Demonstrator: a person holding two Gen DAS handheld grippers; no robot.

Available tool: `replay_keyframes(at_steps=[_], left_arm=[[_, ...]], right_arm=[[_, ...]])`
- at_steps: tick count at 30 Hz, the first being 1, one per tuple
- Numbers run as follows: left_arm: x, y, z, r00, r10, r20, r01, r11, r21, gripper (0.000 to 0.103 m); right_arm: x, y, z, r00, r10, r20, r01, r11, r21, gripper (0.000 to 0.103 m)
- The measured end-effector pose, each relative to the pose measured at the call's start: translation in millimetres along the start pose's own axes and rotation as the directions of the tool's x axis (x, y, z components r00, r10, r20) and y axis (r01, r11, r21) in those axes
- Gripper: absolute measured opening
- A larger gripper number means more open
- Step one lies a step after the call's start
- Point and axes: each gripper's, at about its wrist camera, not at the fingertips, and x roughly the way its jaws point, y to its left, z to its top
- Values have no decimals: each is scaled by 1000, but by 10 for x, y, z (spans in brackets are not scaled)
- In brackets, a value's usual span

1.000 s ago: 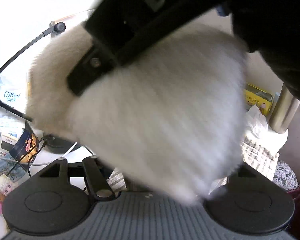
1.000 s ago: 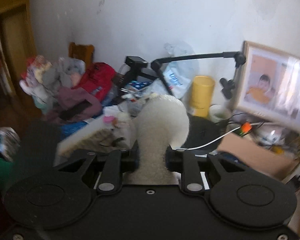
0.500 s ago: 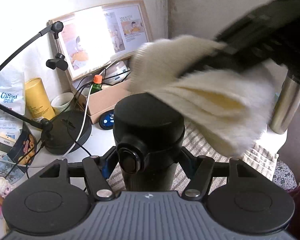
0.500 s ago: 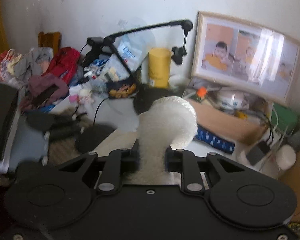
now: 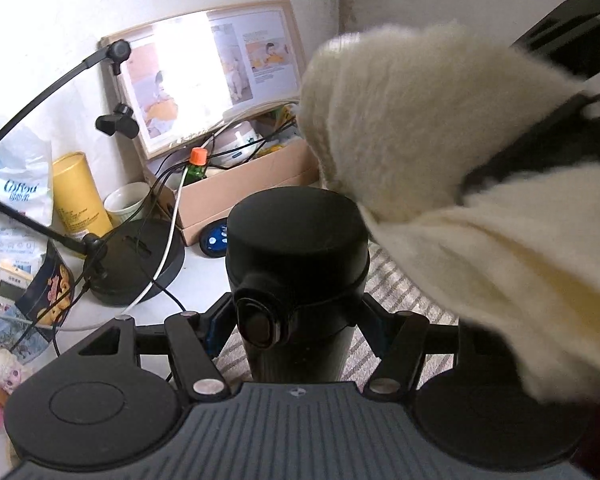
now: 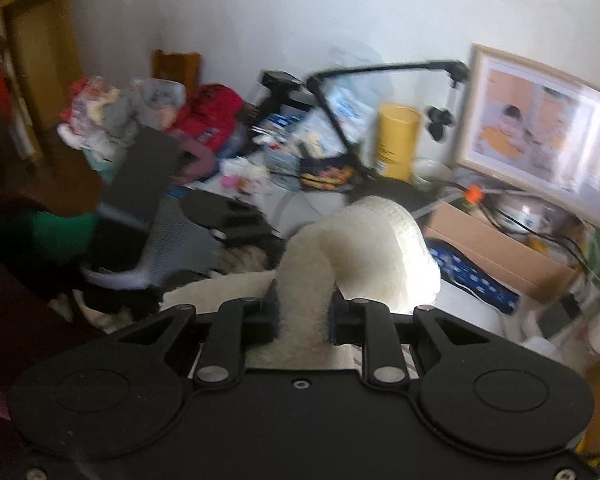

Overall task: Clean container
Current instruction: 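Wipe the cloth over the black bottle lid with the right gripper while the left gripper holds the bottle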

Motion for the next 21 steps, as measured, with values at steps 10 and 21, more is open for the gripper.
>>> replay_keyframes(at_steps=[10,21], left_arm=[[-30,5,-42,1000,3,15,-3,1000,-19,64],[-70,93,-135,1000,1,30,-1,1000,6,64]], right_arm=[[231,73,243,992,123,35,-121,991,-53,21],[640,-122,517,981,178,78,-177,984,-18,20]])
